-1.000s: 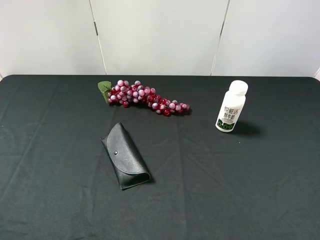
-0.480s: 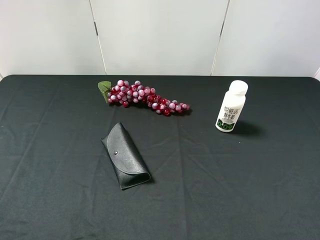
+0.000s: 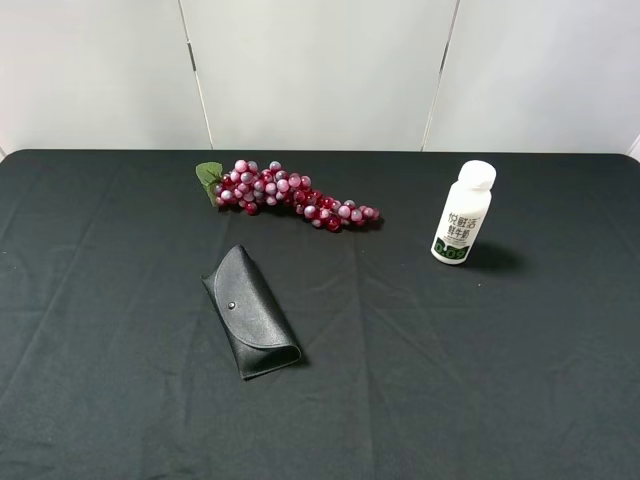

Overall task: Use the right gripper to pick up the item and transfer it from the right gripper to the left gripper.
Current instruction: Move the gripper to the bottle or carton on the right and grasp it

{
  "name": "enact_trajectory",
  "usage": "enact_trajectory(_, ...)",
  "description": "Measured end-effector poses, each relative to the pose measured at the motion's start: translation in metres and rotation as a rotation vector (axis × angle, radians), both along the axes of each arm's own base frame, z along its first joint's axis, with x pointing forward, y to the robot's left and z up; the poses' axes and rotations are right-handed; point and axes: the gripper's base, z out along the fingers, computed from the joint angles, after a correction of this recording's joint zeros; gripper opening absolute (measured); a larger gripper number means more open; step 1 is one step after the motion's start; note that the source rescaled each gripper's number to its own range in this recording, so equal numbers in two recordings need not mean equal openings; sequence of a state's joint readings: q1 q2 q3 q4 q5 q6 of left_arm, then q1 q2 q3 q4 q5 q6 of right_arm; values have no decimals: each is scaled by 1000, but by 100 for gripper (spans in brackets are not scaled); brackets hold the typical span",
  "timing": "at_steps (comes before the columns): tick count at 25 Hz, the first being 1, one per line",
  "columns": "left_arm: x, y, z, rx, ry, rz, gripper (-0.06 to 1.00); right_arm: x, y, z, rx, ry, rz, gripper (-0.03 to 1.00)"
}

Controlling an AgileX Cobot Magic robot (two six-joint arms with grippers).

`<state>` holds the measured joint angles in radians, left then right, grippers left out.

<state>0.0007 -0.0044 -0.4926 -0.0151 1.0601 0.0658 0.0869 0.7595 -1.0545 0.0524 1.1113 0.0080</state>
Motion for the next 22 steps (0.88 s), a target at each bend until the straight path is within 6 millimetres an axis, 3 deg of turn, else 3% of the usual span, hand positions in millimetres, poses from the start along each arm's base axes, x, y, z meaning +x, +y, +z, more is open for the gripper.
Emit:
enact_trajectory(4, 0, 0, 0, 0, 0, 0, 100, 42, 12, 8, -25, 66, 58, 100)
enact_trajectory(8, 0, 0, 0, 0, 0, 0, 100, 83, 31, 2, -35, 159, 76, 100)
enact_trajectory(13, 0, 0, 0, 0, 0, 0, 100, 131, 51, -22, -54, 311, 36, 100)
enact_trajectory(22, 0, 0, 0, 0, 0, 0, 100, 195, 80, -64, -90, 495, 54, 100)
